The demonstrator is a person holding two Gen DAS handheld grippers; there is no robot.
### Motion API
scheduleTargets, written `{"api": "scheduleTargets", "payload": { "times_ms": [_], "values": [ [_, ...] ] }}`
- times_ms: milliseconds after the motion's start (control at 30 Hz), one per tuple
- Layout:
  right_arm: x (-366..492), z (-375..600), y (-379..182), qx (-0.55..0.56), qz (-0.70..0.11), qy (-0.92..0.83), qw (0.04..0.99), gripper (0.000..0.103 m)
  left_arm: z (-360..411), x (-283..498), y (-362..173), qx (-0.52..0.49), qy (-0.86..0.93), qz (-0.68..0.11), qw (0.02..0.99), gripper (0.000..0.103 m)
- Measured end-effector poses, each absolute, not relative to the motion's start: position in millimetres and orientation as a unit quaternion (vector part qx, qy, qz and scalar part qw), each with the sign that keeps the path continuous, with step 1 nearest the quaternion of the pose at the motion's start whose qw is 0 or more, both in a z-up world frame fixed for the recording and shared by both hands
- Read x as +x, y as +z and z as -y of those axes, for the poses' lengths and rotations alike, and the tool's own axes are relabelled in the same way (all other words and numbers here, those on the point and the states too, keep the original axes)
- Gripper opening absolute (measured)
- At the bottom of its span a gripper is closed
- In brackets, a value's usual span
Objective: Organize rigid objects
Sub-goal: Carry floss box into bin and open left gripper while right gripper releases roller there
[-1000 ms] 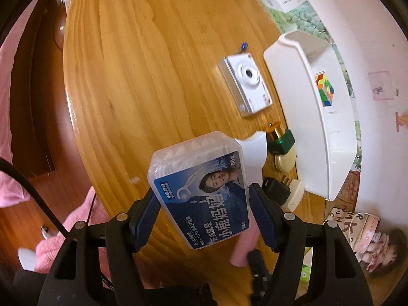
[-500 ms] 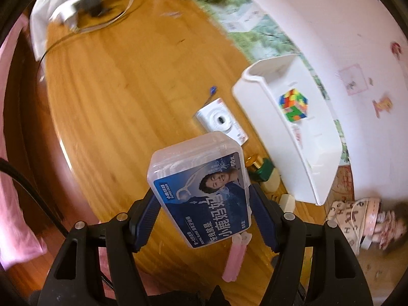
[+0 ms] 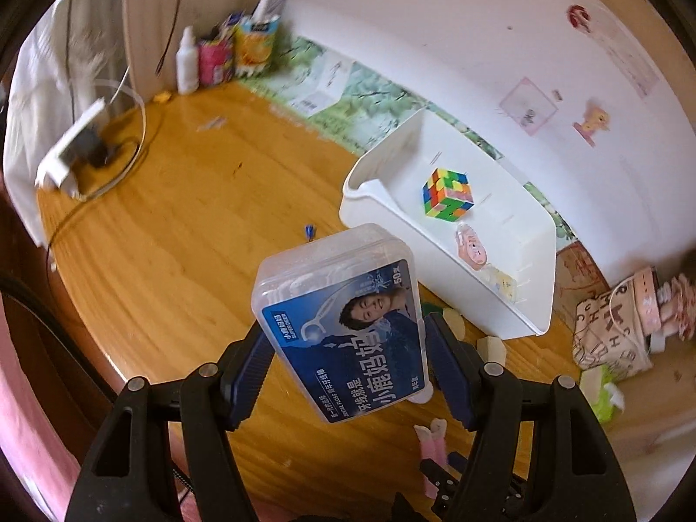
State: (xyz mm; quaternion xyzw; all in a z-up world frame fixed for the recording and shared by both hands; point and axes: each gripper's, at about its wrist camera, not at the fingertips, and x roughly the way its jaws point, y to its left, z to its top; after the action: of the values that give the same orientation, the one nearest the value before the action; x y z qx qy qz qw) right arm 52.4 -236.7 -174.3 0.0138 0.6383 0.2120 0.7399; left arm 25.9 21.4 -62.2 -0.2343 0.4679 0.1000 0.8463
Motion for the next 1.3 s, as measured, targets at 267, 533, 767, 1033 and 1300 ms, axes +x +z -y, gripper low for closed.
{"api": "scheduleTargets", "payload": {
  "times_ms": [267, 533, 767, 1033, 1300],
  "values": [
    [45, 219, -177, -0.023, -0.651, 0.193, 0.734, 0.027, -31, 36, -58, -0.217, 0.07, -0.463, 0.856, 0.072],
    [47, 214, -155, -0.013, -0.628, 0.198, 0.753, 0.026, -31, 52, -51, -0.178, 0.027, -0.462, 0.868, 0.072],
    [60, 210, -116, 0.0, -0.588, 0.202, 0.784, 0.026, -28, 67, -41, -0.132, -0.014, -0.45, 0.883, 0.072],
    [82, 200, -68, 0.016, -0.518, 0.202, 0.831, 0.026, -22, 92, -32, -0.085, -0.064, -0.434, 0.895, 0.072],
    [112, 198, -43, 0.045, -0.446, 0.177, 0.876, 0.026, -10, 113, -19, -0.054, -0.133, -0.389, 0.91, 0.072]
  ]
}}
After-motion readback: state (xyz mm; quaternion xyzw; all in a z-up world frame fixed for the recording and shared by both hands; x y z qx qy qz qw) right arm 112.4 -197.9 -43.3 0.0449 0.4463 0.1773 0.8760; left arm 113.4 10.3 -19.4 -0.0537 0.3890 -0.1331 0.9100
